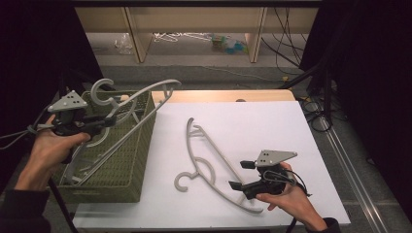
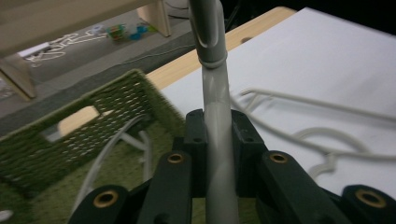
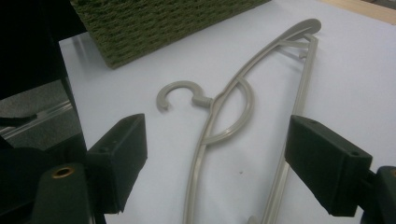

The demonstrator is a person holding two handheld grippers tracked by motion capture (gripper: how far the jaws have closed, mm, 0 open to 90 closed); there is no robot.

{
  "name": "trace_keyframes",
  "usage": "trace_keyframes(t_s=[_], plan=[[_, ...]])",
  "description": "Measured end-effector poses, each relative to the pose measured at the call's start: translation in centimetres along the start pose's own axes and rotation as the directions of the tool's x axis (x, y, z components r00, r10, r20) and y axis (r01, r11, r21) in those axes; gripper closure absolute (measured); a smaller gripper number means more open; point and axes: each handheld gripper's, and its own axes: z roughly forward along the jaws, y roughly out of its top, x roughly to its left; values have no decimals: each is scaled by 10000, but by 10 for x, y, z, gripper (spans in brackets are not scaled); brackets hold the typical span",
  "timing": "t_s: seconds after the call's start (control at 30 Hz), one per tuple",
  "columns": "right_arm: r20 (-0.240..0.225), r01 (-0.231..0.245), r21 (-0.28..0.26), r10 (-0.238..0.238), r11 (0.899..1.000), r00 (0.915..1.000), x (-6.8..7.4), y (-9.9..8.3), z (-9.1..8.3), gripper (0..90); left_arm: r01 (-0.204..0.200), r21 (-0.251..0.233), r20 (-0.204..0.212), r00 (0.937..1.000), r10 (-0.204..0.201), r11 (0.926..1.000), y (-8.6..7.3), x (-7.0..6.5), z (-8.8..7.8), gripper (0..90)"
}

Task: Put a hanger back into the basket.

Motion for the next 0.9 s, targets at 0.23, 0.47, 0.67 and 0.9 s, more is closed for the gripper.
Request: trace_keyframes(t_s=[0.23, 0.47, 0.67, 0.9], plan=[[76, -81, 150, 79, 9999, 9999, -2, -2, 1, 222, 254, 76, -570, 9981, -249, 9996, -15, 29, -2, 788], [87, -92, 180, 90, 9998, 9999, -2, -3, 2, 222, 151, 125, -978, 9951, -139, 9998, -28, 49, -6, 787], [79, -144, 219, 142, 9997, 9999, -3, -3, 2, 224, 246, 359, -1239, 9921, -199, 9991, -44, 60, -6, 787], [60, -151, 279, 149, 9995, 9999, -3, -4, 3, 225, 335, 686, -1435, 9894, -234, 9971, -60, 69, -5, 787]])
